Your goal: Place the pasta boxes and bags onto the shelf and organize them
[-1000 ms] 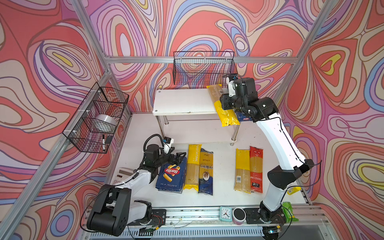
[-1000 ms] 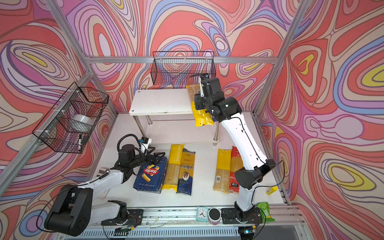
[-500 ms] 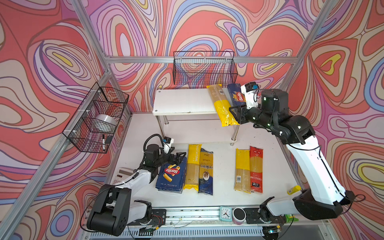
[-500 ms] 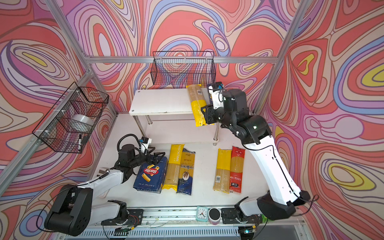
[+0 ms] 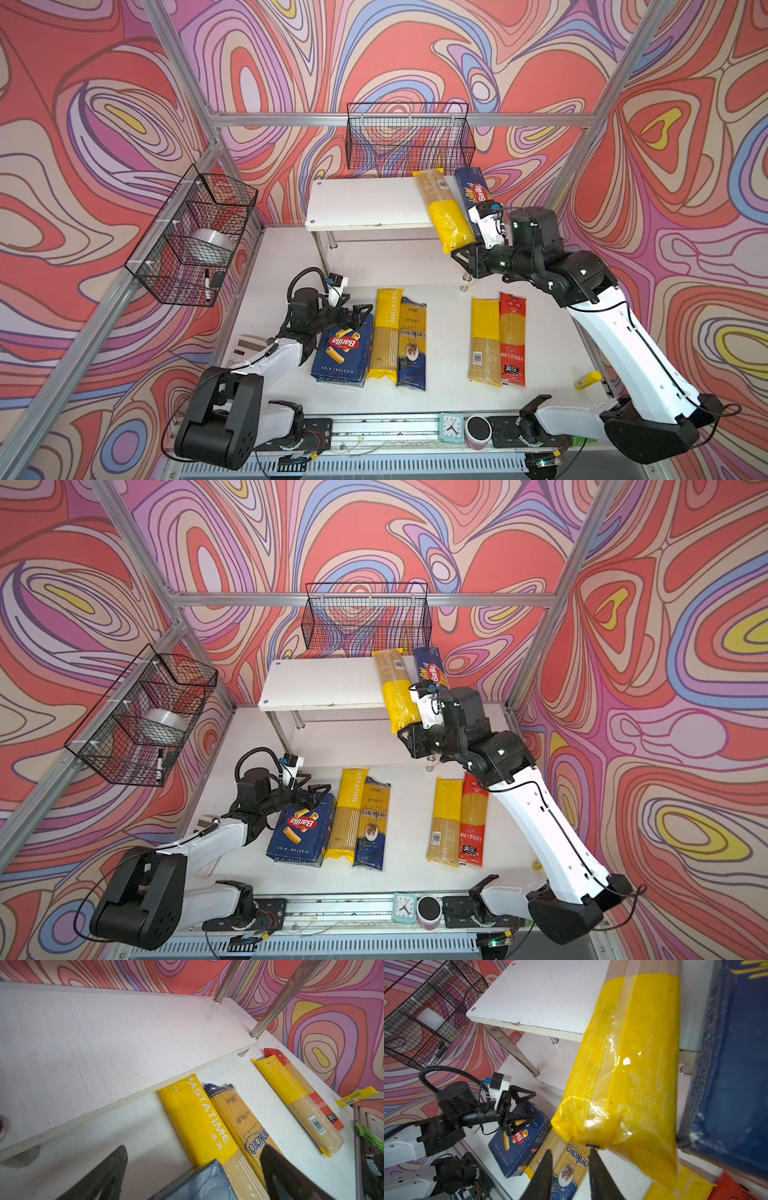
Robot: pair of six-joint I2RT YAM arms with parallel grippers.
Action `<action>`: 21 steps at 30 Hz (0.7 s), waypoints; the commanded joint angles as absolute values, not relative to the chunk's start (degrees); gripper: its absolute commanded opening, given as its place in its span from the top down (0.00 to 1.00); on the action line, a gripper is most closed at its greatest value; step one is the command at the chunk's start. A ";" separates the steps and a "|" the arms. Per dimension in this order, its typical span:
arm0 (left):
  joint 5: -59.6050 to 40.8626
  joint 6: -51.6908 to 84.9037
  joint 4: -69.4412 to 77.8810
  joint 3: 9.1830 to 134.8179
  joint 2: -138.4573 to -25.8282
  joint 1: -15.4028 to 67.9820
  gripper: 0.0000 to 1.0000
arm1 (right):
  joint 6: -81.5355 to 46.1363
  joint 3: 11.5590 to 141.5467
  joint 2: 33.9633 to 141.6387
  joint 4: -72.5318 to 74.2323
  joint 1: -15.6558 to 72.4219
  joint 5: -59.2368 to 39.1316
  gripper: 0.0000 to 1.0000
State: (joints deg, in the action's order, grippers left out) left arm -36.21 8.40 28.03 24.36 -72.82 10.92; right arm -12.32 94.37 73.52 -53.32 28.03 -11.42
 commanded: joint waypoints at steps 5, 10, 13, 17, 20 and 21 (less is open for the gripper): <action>-37.36 8.35 27.38 25.57 -72.86 11.23 0.00 | -12.55 92.34 73.22 -48.04 27.64 -9.73 0.74; -38.05 8.49 27.51 25.92 -73.60 11.25 0.00 | -12.48 92.20 74.82 -46.24 27.69 -10.32 0.75; -38.06 8.26 26.89 26.19 -73.75 11.24 0.00 | -12.52 92.11 75.32 -44.83 27.69 -10.80 0.75; -38.19 8.26 26.82 26.28 -73.91 11.23 0.00 | -13.61 91.27 75.60 -42.06 27.71 -12.26 0.76; -38.56 8.35 26.79 26.45 -74.09 11.26 0.00 | -14.33 90.49 75.95 -39.93 27.73 -13.32 0.77; -38.54 8.35 26.74 26.46 -74.09 11.29 0.00 | -14.46 90.63 76.41 -39.69 27.69 -13.56 0.77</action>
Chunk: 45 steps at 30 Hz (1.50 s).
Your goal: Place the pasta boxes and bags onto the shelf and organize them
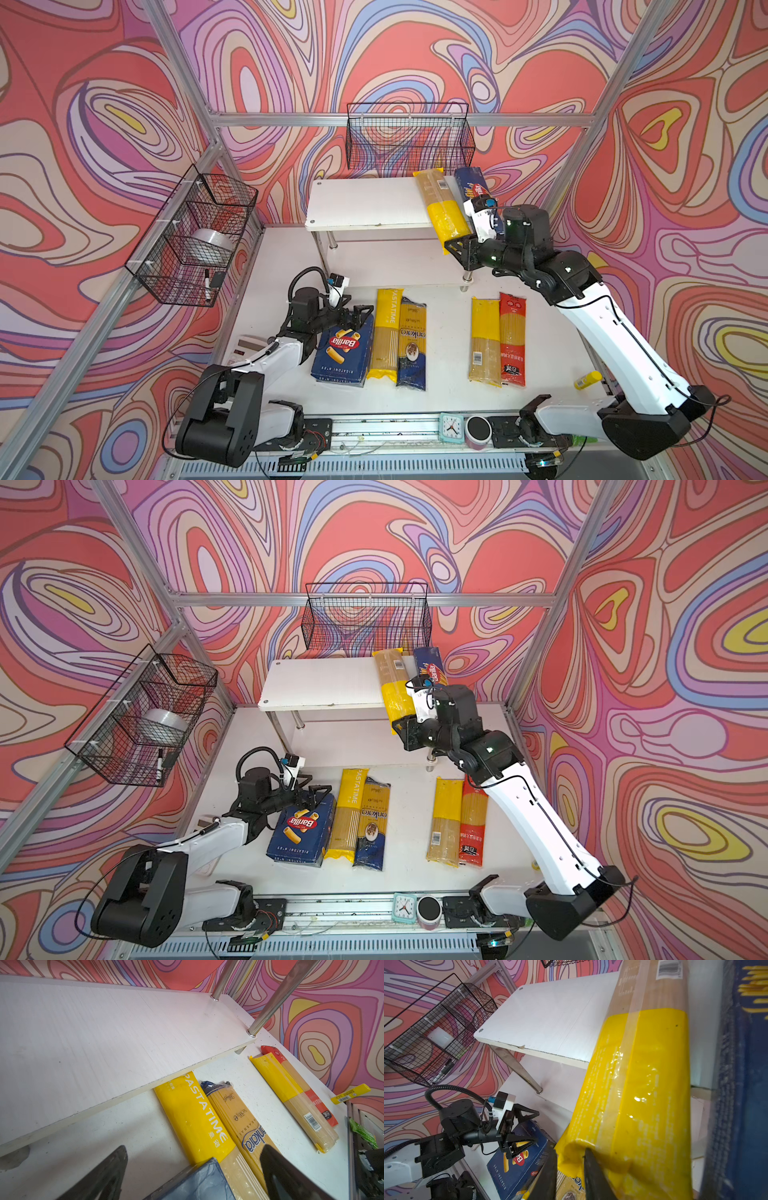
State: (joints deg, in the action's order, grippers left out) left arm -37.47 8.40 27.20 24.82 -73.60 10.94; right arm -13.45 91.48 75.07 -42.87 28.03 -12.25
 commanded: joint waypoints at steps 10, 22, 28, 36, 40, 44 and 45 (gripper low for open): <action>-38.36 8.17 26.22 26.28 -73.63 11.34 0.00 | -14.44 92.30 80.73 -37.61 27.84 -14.85 0.79; -38.23 7.91 25.93 26.19 -73.21 11.34 0.00 | -12.66 97.89 83.93 -37.76 27.77 -13.53 0.80; -38.02 7.82 25.92 26.09 -73.04 11.29 0.00 | -12.87 100.54 85.37 -39.31 27.79 -14.01 0.76; -38.07 8.01 25.93 26.19 -73.06 11.32 0.00 | -12.94 101.49 83.42 -40.93 27.79 -18.55 0.74; -37.68 8.01 26.08 25.91 -72.69 11.34 0.00 | -14.96 97.90 80.04 -39.27 27.82 -19.00 0.73; -37.45 8.22 25.85 26.02 -72.69 11.34 0.00 | -18.51 91.55 74.45 -35.51 27.85 -22.19 0.73; -37.57 8.25 25.94 25.93 -72.71 11.34 0.00 | -19.28 90.61 73.48 -35.33 27.84 -22.98 0.73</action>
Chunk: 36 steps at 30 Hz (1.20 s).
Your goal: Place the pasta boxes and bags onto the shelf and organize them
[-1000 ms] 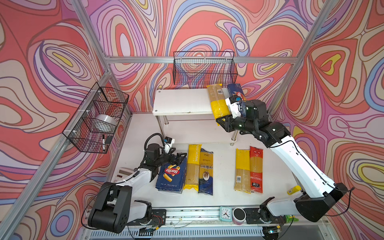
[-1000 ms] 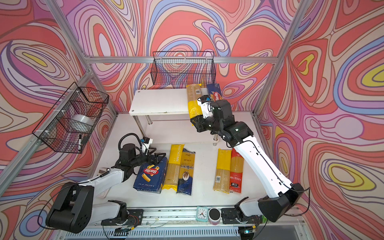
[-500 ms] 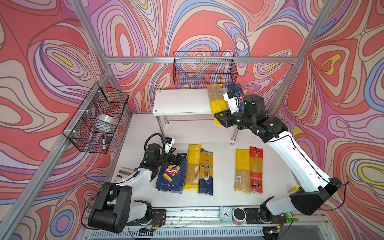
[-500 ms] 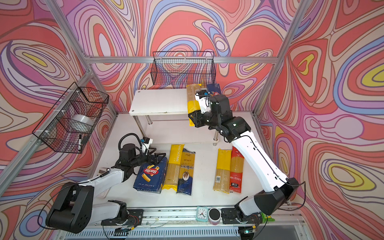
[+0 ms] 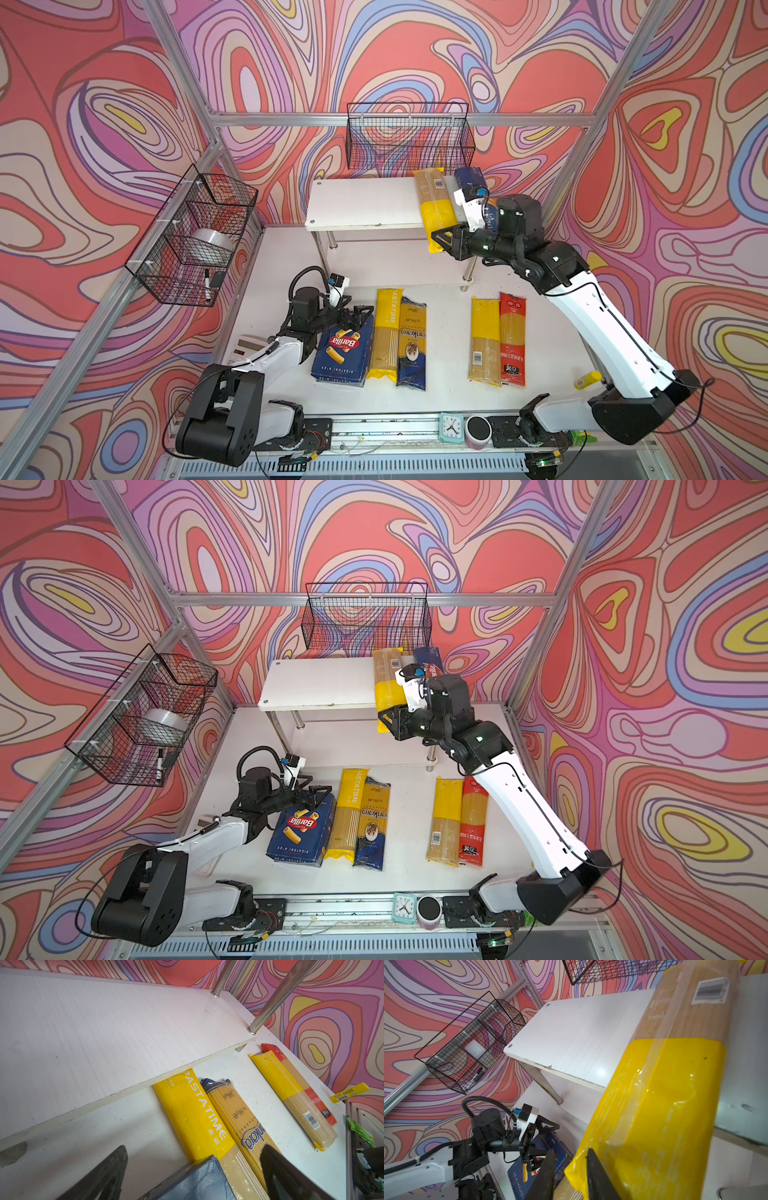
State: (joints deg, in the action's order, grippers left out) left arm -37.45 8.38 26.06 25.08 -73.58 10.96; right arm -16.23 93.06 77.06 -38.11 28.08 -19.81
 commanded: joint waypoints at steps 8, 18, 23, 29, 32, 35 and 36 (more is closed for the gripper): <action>-37.38 8.24 26.04 25.75 -72.27 11.30 0.00 | -19.82 84.84 64.94 -45.65 27.97 -23.80 0.73; -36.44 8.17 27.06 25.27 -71.93 11.29 0.00 | -26.34 72.77 56.16 -51.30 27.94 -14.43 0.73; -36.01 8.17 27.62 25.13 -72.04 11.35 0.00 | -32.05 67.18 52.65 -56.40 28.00 -2.40 0.74; -37.06 8.00 26.66 26.53 -73.90 11.34 0.00 | -34.58 63.46 54.82 -56.96 27.96 2.39 0.69; -36.98 8.15 26.31 25.99 -72.61 11.34 0.00 | -32.18 61.91 56.72 -53.37 27.89 3.10 0.67; -35.53 8.39 27.28 24.01 -69.93 11.31 0.00 | -29.22 62.23 60.54 -50.52 27.62 5.98 0.67; -35.27 8.44 27.92 23.41 -69.33 11.36 0.00 | -28.38 62.98 62.40 -50.28 27.23 6.73 0.65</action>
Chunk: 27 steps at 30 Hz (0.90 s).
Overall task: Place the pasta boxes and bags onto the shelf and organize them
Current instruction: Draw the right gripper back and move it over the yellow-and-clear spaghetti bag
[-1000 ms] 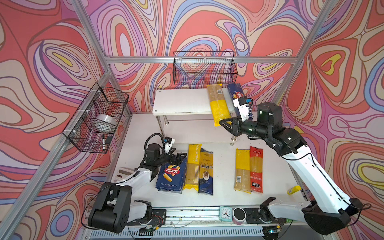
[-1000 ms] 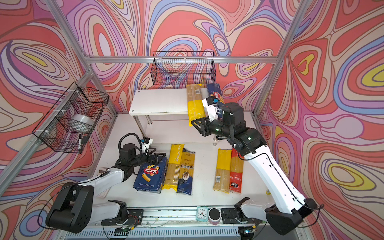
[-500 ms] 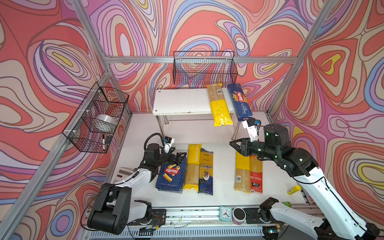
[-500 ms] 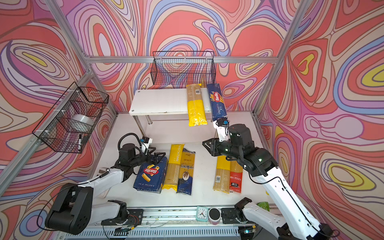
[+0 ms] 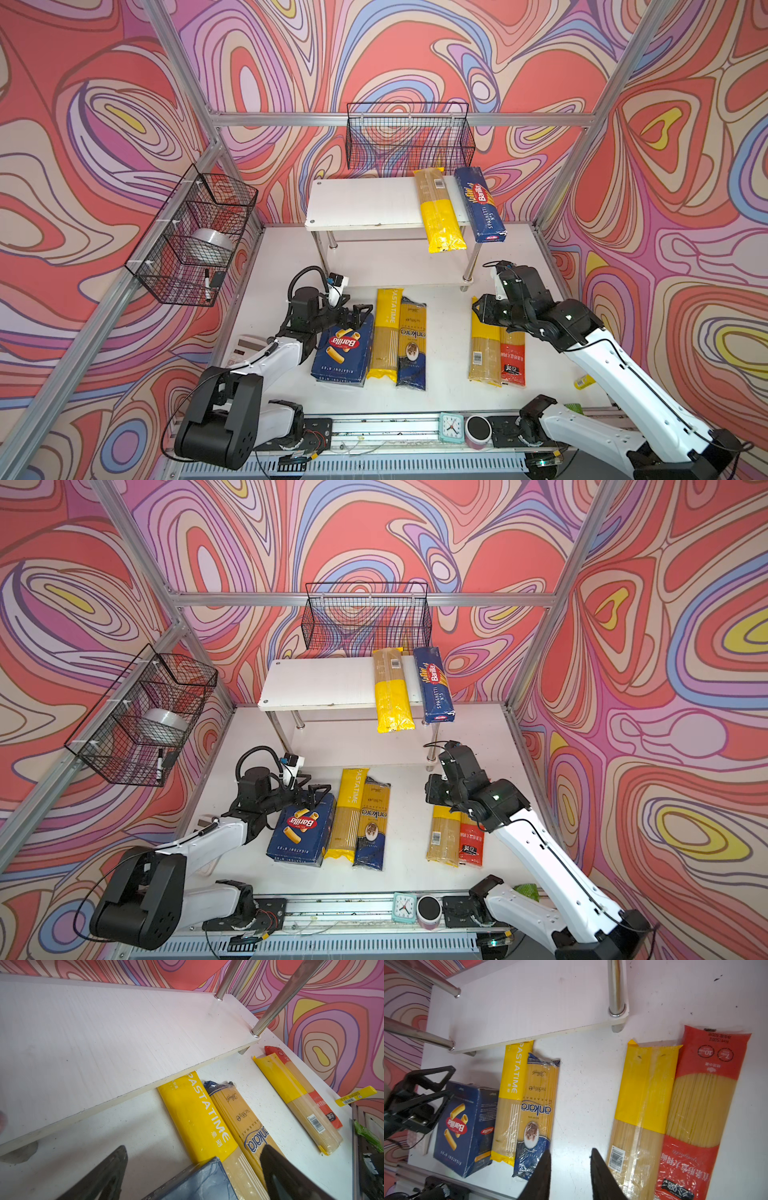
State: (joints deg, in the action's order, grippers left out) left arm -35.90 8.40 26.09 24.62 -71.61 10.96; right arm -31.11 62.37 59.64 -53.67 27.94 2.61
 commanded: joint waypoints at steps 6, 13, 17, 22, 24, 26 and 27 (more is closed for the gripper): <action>-36.41 8.31 26.62 24.90 -71.02 11.34 0.00 | -26.37 63.81 67.42 -49.72 26.00 10.87 0.57; -36.13 8.35 26.74 24.65 -70.78 11.34 0.00 | -27.68 57.67 67.05 -47.12 21.18 10.47 0.49; -36.37 8.35 26.72 24.78 -71.00 11.34 0.00 | -27.71 55.43 67.44 -45.36 18.59 9.58 0.46; -36.40 8.35 26.41 25.05 -71.28 11.34 0.00 | -27.88 53.49 67.28 -42.30 15.81 8.70 0.44; -36.32 8.35 26.61 25.04 -71.29 11.34 0.00 | -28.87 52.84 66.58 -41.55 14.83 8.83 0.44; -36.20 8.35 26.46 25.05 -71.37 11.28 0.00 | -29.61 52.57 65.65 -41.44 14.72 9.52 0.43; -36.34 8.35 26.49 25.04 -71.37 11.34 0.00 | -29.77 52.47 65.35 -41.56 14.61 10.09 0.43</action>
